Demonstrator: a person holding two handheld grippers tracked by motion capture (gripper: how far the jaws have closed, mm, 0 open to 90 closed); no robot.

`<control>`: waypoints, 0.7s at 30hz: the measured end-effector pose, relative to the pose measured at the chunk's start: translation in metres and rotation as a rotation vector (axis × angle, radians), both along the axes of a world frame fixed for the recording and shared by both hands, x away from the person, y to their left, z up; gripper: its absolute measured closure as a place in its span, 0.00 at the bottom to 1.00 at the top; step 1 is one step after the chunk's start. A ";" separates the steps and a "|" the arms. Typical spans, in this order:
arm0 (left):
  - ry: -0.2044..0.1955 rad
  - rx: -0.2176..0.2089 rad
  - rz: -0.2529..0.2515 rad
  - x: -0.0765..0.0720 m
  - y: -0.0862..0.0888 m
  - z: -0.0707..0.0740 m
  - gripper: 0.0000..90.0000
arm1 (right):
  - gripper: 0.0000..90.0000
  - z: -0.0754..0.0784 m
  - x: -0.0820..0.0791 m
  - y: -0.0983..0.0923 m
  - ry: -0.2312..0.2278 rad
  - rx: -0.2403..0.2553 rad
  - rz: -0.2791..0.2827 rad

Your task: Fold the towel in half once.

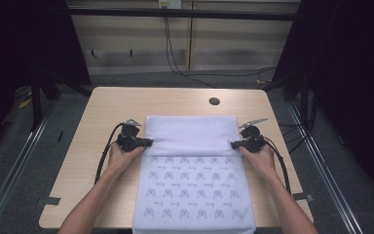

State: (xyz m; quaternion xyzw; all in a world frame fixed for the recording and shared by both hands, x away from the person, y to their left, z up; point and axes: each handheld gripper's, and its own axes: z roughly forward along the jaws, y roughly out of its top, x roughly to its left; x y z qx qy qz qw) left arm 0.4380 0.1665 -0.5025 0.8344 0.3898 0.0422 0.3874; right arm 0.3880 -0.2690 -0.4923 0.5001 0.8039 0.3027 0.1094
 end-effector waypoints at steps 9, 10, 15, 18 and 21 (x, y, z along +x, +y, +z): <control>-0.031 0.046 0.026 0.037 -0.013 0.001 0.98 | 0.97 -0.003 0.029 -0.001 -0.014 0.021 -0.092; -0.042 0.064 0.023 0.039 -0.014 0.002 0.98 | 0.97 -0.003 0.031 0.000 -0.017 0.023 -0.105; -0.057 0.055 0.035 0.036 -0.011 0.004 0.98 | 0.96 -0.007 0.033 -0.002 -0.062 0.057 -0.116; -0.091 0.000 0.038 0.030 -0.004 0.015 0.98 | 0.96 0.004 0.030 -0.009 -0.112 0.118 -0.093; -0.120 -0.052 0.040 0.027 0.005 0.029 0.98 | 0.96 0.028 0.026 -0.018 -0.171 0.193 -0.070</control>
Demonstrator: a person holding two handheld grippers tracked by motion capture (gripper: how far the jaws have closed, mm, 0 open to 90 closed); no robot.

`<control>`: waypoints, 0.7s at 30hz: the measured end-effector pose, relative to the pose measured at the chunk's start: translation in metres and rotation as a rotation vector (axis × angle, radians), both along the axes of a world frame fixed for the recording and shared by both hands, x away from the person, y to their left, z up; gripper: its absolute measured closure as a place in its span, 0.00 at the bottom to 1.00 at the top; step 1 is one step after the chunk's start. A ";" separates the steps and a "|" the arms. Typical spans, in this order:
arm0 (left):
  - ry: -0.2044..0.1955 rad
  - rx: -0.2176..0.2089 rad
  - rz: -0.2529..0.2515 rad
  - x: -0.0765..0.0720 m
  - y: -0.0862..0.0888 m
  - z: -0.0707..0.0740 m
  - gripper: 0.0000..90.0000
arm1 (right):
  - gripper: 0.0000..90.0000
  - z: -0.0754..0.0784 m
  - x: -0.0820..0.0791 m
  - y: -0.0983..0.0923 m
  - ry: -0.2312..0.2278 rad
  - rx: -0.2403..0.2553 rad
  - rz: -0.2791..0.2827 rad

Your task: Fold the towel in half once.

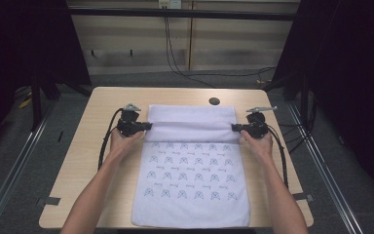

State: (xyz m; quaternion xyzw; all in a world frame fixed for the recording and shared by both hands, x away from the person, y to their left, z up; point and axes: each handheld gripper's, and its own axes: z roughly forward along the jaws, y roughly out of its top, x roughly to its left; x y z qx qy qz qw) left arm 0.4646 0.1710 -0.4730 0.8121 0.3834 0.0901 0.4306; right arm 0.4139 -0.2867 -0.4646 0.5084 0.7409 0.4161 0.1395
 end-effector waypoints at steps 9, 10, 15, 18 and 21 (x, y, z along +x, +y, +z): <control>-0.141 -0.108 -0.058 -0.048 0.028 0.066 0.98 | 0.96 0.070 -0.038 -0.004 -0.186 0.102 0.133; -0.145 -0.121 -0.068 -0.054 0.032 0.069 0.98 | 0.96 0.072 -0.044 -0.005 -0.194 0.098 0.147; -0.193 -0.160 -0.101 -0.079 0.045 0.087 0.98 | 0.96 0.086 -0.073 -0.001 -0.231 0.096 0.209; -0.201 -0.260 -0.118 -0.093 0.056 0.092 0.98 | 0.96 0.095 -0.088 -0.002 -0.259 0.111 0.238; -0.217 -0.261 -0.141 -0.108 0.058 0.096 0.98 | 0.96 0.101 -0.101 -0.005 -0.277 0.133 0.264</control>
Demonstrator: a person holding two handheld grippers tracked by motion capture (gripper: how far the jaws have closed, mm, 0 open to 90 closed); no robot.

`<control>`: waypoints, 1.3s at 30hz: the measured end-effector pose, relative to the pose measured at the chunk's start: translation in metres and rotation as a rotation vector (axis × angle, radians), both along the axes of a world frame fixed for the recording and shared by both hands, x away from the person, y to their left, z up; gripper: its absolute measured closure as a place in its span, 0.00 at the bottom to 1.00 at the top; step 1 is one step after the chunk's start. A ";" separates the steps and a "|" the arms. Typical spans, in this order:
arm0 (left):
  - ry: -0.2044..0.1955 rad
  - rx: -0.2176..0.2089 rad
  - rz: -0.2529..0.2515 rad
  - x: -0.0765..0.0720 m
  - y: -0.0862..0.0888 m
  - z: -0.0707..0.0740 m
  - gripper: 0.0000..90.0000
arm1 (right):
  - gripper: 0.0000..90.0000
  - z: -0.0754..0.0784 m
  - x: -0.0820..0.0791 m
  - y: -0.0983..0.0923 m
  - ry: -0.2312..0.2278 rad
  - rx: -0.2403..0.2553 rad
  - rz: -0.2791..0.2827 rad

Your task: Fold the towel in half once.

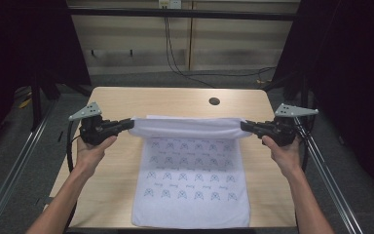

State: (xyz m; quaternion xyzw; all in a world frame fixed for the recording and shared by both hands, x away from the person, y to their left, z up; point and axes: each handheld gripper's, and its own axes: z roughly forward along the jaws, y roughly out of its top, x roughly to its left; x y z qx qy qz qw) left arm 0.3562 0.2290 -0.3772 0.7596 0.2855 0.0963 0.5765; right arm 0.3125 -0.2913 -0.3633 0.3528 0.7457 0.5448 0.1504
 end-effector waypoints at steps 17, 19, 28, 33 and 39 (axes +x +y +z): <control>-0.019 0.001 -0.064 -0.047 -0.001 0.004 0.98 | 0.96 -0.002 -0.053 -0.006 0.007 -0.041 0.047; 0.008 0.022 -0.078 -0.054 0.001 -0.009 0.98 | 0.95 -0.008 -0.059 -0.005 0.022 -0.049 0.060; 0.116 0.123 -0.178 -0.096 0.000 -0.069 0.97 | 0.92 -0.073 -0.111 0.001 0.199 -0.142 0.100; 0.148 0.166 -0.236 -0.110 0.001 -0.080 0.97 | 0.89 -0.100 -0.121 -0.003 0.272 -0.142 0.114; 0.170 0.220 -0.316 -0.117 0.001 -0.088 0.96 | 0.80 -0.104 -0.146 -0.001 0.307 -0.163 0.168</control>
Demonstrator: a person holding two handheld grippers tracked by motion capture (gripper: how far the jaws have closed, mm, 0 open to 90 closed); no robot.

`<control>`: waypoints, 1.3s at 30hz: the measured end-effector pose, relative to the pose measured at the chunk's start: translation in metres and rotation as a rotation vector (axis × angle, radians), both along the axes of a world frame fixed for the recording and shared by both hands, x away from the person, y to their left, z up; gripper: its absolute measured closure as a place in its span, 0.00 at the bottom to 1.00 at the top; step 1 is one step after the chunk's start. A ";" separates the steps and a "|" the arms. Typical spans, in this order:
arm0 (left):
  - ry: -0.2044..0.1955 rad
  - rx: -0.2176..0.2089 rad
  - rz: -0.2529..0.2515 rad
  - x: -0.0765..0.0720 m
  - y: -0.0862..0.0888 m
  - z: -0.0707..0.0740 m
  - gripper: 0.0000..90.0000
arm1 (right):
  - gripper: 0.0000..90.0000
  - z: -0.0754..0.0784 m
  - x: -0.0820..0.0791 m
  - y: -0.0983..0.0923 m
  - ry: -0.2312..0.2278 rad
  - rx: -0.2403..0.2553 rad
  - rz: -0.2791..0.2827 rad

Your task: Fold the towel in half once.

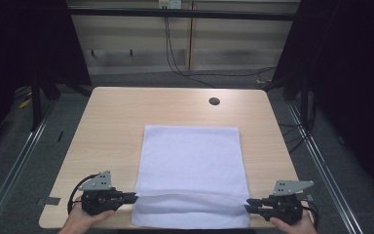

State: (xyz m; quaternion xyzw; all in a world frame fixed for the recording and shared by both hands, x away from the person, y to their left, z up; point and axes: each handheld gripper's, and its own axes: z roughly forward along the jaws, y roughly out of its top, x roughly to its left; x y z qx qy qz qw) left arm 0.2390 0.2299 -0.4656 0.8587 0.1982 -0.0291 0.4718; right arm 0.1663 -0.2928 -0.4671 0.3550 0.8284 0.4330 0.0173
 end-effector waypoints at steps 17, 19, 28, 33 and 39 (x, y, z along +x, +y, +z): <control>0.029 -0.036 -0.060 -0.014 0.017 0.008 0.83 | 0.73 0.008 -0.018 -0.001 -0.012 0.056 0.013; 0.071 -0.034 0.011 -0.004 0.019 0.008 0.77 | 0.70 0.010 -0.013 0.001 -0.022 0.059 -0.004; 0.075 0.047 0.131 0.038 -0.008 0.003 0.61 | 0.61 0.013 0.029 0.006 -0.054 0.046 -0.084; 0.079 -0.015 0.262 0.083 -0.019 -0.005 0.62 | 0.55 0.000 0.076 0.010 -0.035 -0.021 -0.148; 0.090 0.077 0.257 0.116 -0.040 -0.022 0.69 | 0.58 -0.009 0.115 0.018 -0.025 -0.062 -0.162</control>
